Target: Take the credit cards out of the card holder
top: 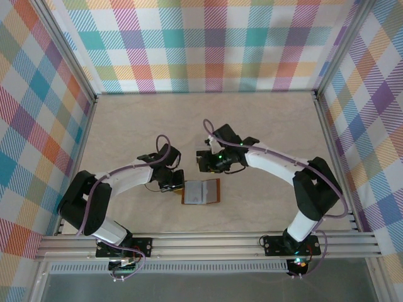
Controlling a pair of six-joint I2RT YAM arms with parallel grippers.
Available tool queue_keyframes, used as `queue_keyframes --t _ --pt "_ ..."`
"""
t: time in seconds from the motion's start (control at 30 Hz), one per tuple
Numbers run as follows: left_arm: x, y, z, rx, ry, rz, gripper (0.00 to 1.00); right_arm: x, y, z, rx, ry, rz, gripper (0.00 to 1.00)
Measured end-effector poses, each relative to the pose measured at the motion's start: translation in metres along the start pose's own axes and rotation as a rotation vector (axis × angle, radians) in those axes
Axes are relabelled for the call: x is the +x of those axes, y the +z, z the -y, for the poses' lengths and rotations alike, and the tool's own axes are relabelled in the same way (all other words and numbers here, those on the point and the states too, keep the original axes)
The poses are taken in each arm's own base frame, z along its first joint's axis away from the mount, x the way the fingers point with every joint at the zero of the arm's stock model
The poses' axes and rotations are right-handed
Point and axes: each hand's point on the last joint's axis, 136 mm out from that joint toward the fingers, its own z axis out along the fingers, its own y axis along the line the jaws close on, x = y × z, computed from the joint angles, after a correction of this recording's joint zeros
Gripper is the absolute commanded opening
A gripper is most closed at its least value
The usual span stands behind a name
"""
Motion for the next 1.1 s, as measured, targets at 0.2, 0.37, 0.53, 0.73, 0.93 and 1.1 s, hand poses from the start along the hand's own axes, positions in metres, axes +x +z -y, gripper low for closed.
queue_keyframes --t 0.2,0.37,0.53,0.73,0.93,1.1 --pt "0.007 0.009 -0.012 -0.036 0.003 -0.025 0.07 0.023 0.033 -0.008 -0.021 0.035 -0.093 0.26" --pt "0.01 0.013 -0.016 -0.044 -0.001 -0.037 0.07 0.039 0.048 -0.013 -0.016 0.032 -0.137 0.29" --pt "0.01 0.013 -0.015 -0.043 -0.001 -0.037 0.07 0.045 0.05 -0.017 -0.017 0.018 -0.149 0.29" --pt "0.01 0.014 -0.015 -0.04 0.0 -0.036 0.07 0.045 0.051 -0.015 -0.001 0.028 -0.145 0.3" --pt "0.01 0.014 -0.016 -0.03 0.003 -0.026 0.07 0.051 0.056 -0.011 0.039 0.052 -0.156 0.29" --pt "0.011 0.014 -0.015 -0.01 0.006 -0.012 0.06 0.058 0.063 -0.007 0.077 0.07 -0.177 0.29"
